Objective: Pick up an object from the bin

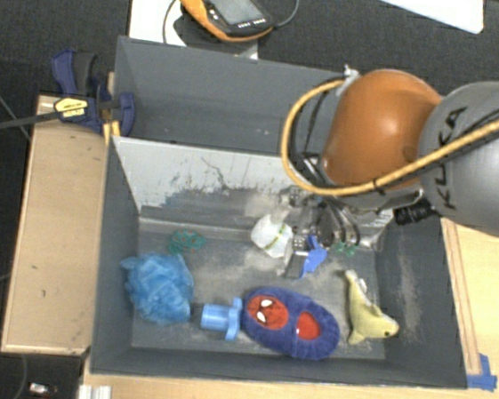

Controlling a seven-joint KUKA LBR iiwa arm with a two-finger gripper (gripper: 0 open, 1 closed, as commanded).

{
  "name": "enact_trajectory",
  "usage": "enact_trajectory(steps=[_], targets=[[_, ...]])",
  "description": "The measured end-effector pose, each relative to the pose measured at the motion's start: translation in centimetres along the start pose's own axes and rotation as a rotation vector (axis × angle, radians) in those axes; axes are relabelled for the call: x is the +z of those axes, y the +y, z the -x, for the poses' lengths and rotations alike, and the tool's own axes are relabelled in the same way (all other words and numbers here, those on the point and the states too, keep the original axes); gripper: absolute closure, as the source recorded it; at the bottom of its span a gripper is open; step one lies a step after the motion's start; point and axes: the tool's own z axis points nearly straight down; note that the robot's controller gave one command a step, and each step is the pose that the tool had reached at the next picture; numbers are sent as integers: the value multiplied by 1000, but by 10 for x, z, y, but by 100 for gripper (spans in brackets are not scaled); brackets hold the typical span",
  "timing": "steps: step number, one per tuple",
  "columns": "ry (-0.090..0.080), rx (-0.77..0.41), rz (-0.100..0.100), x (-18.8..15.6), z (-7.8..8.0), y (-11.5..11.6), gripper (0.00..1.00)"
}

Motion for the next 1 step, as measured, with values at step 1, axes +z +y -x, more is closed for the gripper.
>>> enact_trajectory(steps=[1], targets=[[-8, 2, 1, -5, 1, 0, 0]])
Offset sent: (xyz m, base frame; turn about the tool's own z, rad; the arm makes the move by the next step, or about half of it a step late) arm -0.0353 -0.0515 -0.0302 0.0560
